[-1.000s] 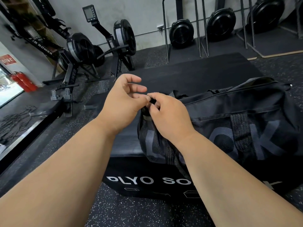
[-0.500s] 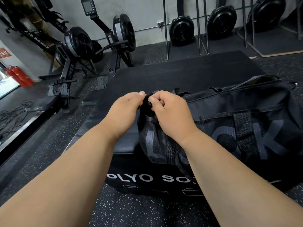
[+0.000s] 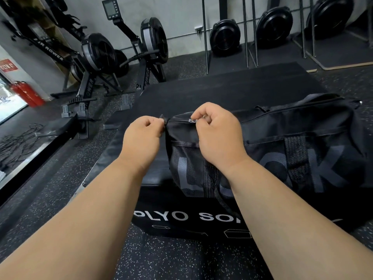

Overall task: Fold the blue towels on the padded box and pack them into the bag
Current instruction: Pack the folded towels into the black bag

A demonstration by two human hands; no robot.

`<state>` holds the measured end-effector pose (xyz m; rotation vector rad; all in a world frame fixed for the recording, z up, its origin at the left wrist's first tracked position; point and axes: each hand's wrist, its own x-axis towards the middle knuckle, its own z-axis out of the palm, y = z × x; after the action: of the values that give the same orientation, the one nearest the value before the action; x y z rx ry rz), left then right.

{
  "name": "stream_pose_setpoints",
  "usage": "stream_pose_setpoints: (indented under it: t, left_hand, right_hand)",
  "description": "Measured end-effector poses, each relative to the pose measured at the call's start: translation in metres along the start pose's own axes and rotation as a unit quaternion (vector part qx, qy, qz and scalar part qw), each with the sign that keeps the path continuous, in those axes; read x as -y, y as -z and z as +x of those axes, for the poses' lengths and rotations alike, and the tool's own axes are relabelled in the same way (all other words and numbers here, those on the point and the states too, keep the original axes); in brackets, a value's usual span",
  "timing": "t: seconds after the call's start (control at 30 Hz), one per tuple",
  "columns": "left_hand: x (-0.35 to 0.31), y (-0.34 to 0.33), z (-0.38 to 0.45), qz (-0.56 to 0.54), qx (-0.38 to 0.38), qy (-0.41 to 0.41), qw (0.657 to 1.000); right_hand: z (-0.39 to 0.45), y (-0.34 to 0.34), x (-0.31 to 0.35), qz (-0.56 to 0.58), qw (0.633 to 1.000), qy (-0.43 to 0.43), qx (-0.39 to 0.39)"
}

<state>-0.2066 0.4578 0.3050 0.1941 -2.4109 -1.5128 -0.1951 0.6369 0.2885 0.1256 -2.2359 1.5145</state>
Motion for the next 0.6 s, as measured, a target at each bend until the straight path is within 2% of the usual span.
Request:
stream_pose_setpoints:
  t: [0.1, 0.2, 0.3, 0.37, 0.43, 0.5, 0.6]
  left_hand:
    - [0.004, 0.007, 0.002, 0.024, 0.004, 0.013, 1.0]
    - [0.001, 0.007, -0.003, 0.149, 0.002, 0.004, 0.989]
    - [-0.003, -0.001, -0.004, 0.253, -0.055, -0.09, 0.962]
    - [-0.013, -0.015, -0.009, 0.271, -0.03, -0.204, 0.94]
    - [-0.023, -0.032, -0.016, 0.309, 0.016, -0.282, 0.908]
    - [-0.027, -0.043, -0.021, 0.354, 0.035, -0.298, 0.886]
    - [-0.026, -0.047, -0.019, 0.35, 0.021, -0.269, 0.897]
  right_hand:
    - [0.005, 0.014, -0.002, -0.06, 0.997, 0.031, -0.036]
    - [0.006, 0.025, -0.005, -0.074, 0.995, 0.039, -0.047]
    - [0.002, 0.032, -0.003, -0.075, 0.994, 0.059, -0.044]
    - [0.002, 0.036, -0.002, -0.067, 0.995, 0.058, -0.039]
    - [0.002, 0.04, -0.003, -0.067, 0.995, 0.059, -0.037]
    - [0.002, 0.044, -0.004, -0.062, 0.996, 0.057, -0.039]
    - [0.002, 0.054, -0.009, -0.045, 0.997, 0.034, -0.051]
